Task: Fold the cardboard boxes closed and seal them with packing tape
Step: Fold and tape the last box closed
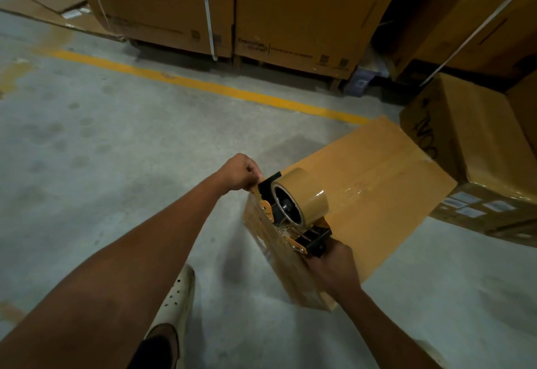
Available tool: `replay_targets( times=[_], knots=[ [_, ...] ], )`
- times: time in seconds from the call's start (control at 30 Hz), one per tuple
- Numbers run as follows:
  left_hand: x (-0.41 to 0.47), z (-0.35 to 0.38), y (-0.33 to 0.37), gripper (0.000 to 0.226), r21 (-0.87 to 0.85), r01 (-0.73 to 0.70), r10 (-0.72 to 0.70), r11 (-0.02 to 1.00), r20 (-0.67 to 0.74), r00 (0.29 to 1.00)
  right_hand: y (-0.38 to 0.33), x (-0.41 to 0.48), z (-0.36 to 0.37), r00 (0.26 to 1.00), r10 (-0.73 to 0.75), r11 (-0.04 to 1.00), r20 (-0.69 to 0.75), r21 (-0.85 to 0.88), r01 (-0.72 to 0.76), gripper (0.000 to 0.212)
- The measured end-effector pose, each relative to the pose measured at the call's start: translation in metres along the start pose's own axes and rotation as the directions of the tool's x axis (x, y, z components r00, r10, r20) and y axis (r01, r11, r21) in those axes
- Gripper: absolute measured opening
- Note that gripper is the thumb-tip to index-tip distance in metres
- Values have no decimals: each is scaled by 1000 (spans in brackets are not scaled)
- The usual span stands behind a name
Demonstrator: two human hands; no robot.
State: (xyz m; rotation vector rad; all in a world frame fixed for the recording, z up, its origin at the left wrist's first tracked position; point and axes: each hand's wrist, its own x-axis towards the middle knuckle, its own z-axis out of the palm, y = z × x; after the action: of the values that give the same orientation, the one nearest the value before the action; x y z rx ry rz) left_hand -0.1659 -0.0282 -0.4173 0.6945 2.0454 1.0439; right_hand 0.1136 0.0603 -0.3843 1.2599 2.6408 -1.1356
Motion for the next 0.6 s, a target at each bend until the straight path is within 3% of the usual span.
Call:
replay_targets(
  times=[0.3,0.6],
  knots=[
    [3,-12,-7,25,86,14,-20,996,73,997,2,0,11,1000,17,999,25,48,-18,17],
    [-6,-8,-8,15,-12,61,-61,998,39,997,0,2,11,999,1,1000,32,-31,1,10]
  ],
)
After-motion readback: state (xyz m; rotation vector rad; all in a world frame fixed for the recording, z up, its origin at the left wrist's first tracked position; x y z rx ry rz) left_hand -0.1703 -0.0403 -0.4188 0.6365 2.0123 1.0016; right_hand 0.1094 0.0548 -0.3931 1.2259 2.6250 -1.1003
